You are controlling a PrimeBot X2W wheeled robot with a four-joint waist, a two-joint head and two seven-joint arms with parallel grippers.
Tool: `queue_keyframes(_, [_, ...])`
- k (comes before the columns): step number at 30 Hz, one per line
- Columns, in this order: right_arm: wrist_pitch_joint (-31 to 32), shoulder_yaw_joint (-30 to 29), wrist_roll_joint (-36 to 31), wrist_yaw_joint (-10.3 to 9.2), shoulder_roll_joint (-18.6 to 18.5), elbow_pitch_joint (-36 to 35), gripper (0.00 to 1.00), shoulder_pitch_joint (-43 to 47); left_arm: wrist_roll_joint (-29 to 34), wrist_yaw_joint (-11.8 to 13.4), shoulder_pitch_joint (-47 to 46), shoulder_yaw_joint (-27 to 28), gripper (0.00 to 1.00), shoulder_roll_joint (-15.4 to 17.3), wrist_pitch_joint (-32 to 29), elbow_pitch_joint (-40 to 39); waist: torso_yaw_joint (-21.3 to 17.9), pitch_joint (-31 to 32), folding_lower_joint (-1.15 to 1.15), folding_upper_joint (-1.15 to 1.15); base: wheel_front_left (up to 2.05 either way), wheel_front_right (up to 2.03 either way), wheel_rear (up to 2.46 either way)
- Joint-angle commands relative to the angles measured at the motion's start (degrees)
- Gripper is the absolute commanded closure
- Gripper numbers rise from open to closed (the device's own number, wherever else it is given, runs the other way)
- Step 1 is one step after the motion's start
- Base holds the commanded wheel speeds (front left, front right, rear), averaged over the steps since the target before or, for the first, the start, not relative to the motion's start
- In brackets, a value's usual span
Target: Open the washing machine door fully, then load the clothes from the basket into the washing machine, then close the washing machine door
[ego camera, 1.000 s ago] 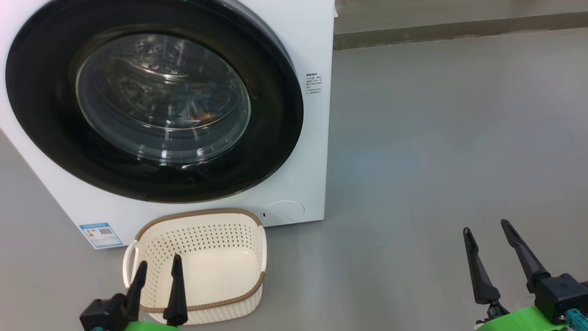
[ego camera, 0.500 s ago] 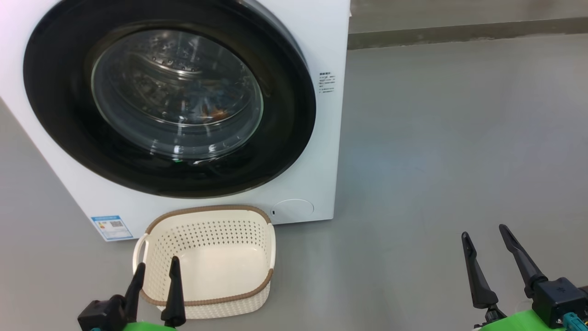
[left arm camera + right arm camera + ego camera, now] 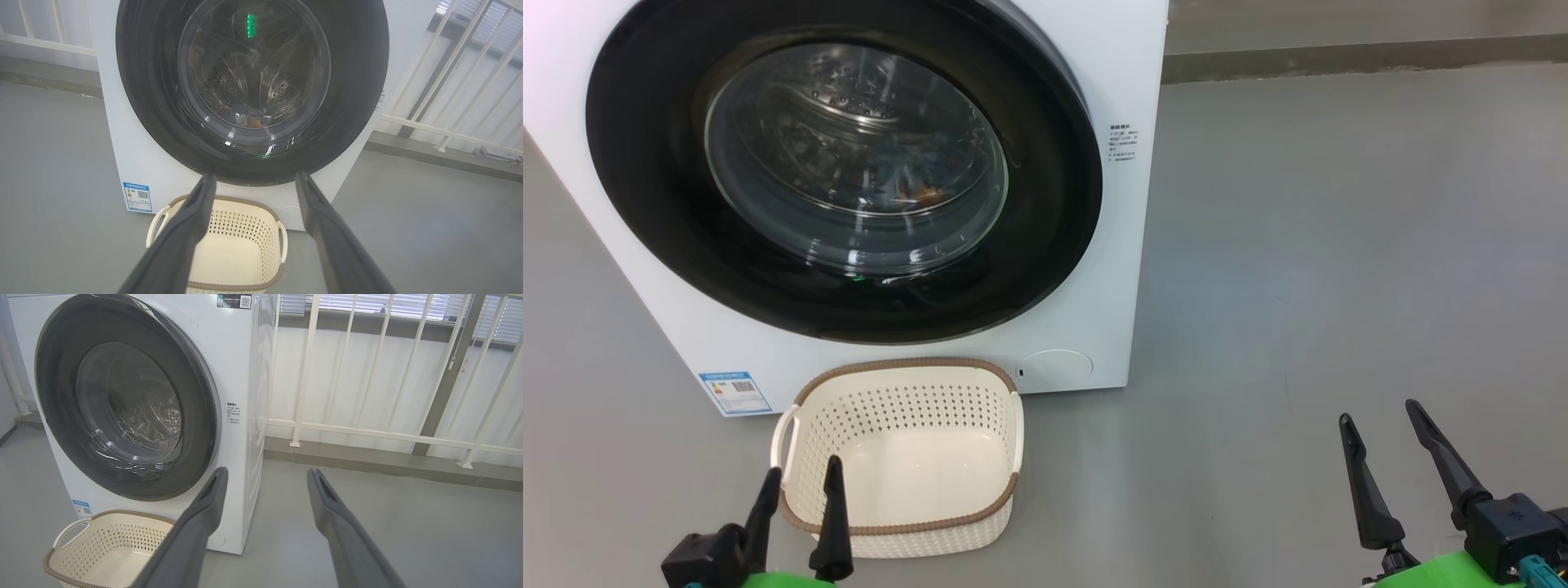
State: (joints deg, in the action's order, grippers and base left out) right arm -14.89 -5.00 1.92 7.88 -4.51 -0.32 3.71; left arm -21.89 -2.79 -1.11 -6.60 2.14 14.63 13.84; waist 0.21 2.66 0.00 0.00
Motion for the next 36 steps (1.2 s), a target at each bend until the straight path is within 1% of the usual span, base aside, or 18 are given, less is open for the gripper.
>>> queue_keyframes(1, [-0.1, 1.5, -0.7, -0.39, -0.7, -1.3, 0.00, -1.3, 0.8, 0.2, -1.1, 2.0, 0.00, 0.7, 0.4, -1.3, 0.0, 0.0, 0.00, 0.00, 0.00, 0.00, 0.00])
queue_keyframes(11, [-0.1, 1.4, -0.6, -0.39, -0.9, -1.2, 0.00, -1.3, 0.4, 0.2, -1.3, 1.9, 0.00, 0.7, 0.4, -1.3, 0.3, -0.2, 0.00, 0.00, 0.00, 0.00, 0.00])
queue_keyframes(12, [0.0, 0.0, 0.0, 0.00, -0.1, 0.1, 1.00, 0.0, 0.0, 0.0, 0.0, 0.0, 1.00, 0.0, 0.0, 0.0, 0.3, -0.2, 0.00, 0.00, 0.00, 0.00, 0.00])
queue_keyframes(17, [0.2, 0.2, 0.5, 0.01, 0.7, 4.1, 1.00, 0.8, -0.3, 0.0, 1.8, -0.4, 1.00, -0.8, -0.1, 3.3, 0.3, -0.3, 0.00, 0.00, 0.00, 0.00, 0.00])
queue_keyframes(20, [0.8, 0.1, 2.6, 0.00, 0.8, 4.4, 1.00, 0.4, -1.9, -0.1, 1.6, 0.0, 1.00, -0.8, -0.7, 3.3, 0.3, -0.3, 0.02, 0.00, 0.00, 0.00, 0.00])
queue_keyframes(23, [1.3, 0.0, 4.8, -0.01, 0.8, 4.5, 1.00, 0.2, -3.6, -0.2, 1.5, 0.3, 1.00, -0.7, -1.2, 3.2, 0.3, -0.3, 0.13, 0.00, 0.00, 0.00, 0.00])
queue_keyframes(24, [1.5, 0.0, 5.5, -0.01, 0.8, 4.6, 1.00, 0.2, -4.2, -0.3, 1.5, 0.4, 1.00, -0.7, -1.4, 3.1, 0.3, -0.3, 0.13, 0.00, 0.00, 0.00, 0.00])
queue_keyframes(28, [2.1, 0.0, 8.4, -0.03, 0.8, 5.0, 1.00, -0.1, -6.4, -0.4, 1.3, 0.8, 1.00, -0.7, -2.0, 3.0, 0.3, -0.5, 0.01, 0.00, 0.00, 0.00, 0.00])
queue_keyframes(36, [3.3, -0.1, 13.4, -0.05, 0.9, 5.5, 1.00, -0.8, -10.4, -0.7, 0.8, 1.6, 1.00, -0.6, -3.2, 2.9, 0.2, -0.6, 0.01, 0.00, 0.00, 0.00, 0.00])
